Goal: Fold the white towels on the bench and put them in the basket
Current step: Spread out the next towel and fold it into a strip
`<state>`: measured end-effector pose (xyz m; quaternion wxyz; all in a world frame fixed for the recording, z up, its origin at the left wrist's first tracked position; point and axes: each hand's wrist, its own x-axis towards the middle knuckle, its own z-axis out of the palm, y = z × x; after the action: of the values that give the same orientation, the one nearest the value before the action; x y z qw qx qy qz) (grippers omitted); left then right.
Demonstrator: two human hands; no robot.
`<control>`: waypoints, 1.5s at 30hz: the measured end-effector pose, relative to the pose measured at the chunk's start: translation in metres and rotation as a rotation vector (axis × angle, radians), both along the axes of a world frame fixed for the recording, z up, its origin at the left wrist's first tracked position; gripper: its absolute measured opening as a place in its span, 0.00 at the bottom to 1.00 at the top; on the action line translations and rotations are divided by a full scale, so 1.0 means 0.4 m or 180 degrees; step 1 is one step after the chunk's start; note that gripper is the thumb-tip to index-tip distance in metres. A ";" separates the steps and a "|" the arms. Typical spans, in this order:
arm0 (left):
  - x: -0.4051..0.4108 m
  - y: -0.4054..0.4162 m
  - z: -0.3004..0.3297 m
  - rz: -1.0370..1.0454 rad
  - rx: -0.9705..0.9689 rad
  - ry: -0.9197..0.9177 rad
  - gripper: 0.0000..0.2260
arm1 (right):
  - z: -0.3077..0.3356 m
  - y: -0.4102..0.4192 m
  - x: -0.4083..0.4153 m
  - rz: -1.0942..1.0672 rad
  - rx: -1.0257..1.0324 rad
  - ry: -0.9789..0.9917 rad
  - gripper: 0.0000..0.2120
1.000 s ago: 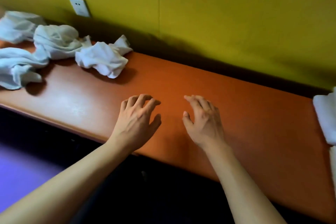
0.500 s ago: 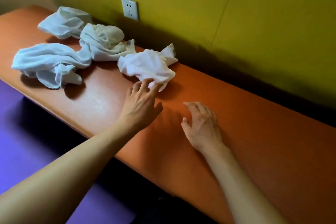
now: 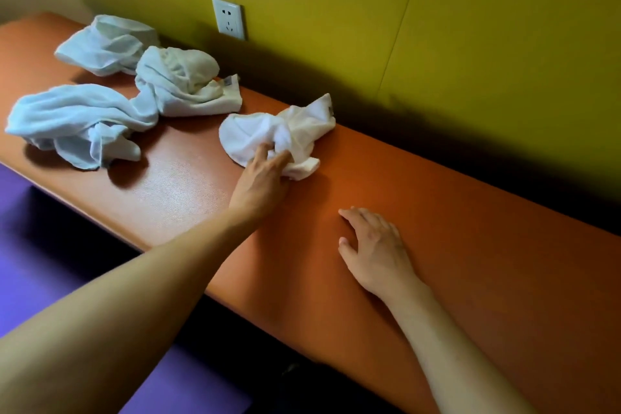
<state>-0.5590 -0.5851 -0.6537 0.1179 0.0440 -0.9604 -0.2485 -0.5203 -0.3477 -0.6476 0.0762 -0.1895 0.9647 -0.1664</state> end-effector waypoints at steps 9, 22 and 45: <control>0.308 0.220 0.018 -0.0709 0.0518 -0.0058 0.11 | 0.064 0.142 0.103 -0.0862 -0.0224 0.0336 0.27; 0.436 0.364 0.084 -0.0604 0.1050 0.0277 0.10 | 0.102 0.372 0.227 -0.1213 -0.0493 0.0724 0.07; 0.452 0.508 0.590 -0.0691 0.1107 0.0886 0.19 | 0.356 0.203 0.484 -0.1680 -0.2132 0.0466 0.33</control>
<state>-0.3780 -0.3818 -0.4178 0.2124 -0.0746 -0.8768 -0.4249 -0.3267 -0.2664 -0.5053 -0.1033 0.0381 0.8757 -0.4702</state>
